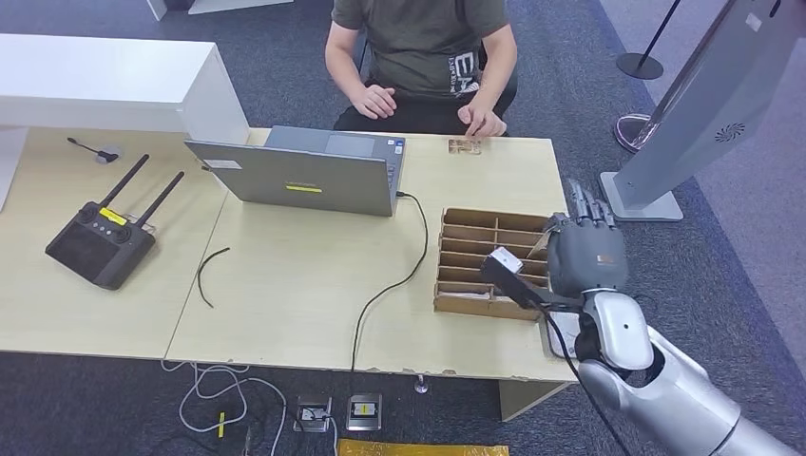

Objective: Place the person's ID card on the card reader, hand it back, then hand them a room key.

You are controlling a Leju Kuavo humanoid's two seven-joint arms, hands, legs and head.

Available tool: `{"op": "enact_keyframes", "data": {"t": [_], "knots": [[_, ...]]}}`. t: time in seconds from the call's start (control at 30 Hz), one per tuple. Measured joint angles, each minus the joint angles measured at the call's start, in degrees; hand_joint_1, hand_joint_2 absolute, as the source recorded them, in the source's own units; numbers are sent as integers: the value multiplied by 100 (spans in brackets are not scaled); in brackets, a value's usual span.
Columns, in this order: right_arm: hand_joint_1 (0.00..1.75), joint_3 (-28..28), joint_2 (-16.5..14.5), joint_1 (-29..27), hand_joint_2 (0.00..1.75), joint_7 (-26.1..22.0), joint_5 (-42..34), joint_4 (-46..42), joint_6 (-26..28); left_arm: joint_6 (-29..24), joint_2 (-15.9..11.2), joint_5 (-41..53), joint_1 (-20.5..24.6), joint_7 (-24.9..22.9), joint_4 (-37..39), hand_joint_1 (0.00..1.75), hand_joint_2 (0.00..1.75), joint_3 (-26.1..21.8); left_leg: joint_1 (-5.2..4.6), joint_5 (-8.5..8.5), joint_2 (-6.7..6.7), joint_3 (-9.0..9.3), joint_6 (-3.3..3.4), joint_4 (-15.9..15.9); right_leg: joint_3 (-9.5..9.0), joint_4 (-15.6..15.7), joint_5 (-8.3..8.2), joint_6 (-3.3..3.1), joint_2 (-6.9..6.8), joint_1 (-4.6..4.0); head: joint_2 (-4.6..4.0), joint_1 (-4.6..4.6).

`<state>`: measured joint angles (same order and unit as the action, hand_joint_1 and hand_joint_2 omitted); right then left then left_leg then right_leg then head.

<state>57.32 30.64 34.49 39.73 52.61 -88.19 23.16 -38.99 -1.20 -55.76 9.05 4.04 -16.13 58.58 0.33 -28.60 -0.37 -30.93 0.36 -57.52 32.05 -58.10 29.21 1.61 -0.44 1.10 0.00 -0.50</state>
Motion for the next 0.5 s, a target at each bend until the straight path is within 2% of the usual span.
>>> {"op": "enact_keyframes", "data": {"t": [0.33,0.5], "knots": [[175,-373,156,95,175,20,125,-550,-61,3,0,0,30,0,0,0,0,22,0,0,2,-2,0,1,0,0,0,0,0,0,0,0],[175,-467,161,400,175,5,208,-636,-301,4,14,64,82,-8,0,0,0,94,0,0,1,-1,0,1,-3,-1,0,0,1,0,0,1]]}}
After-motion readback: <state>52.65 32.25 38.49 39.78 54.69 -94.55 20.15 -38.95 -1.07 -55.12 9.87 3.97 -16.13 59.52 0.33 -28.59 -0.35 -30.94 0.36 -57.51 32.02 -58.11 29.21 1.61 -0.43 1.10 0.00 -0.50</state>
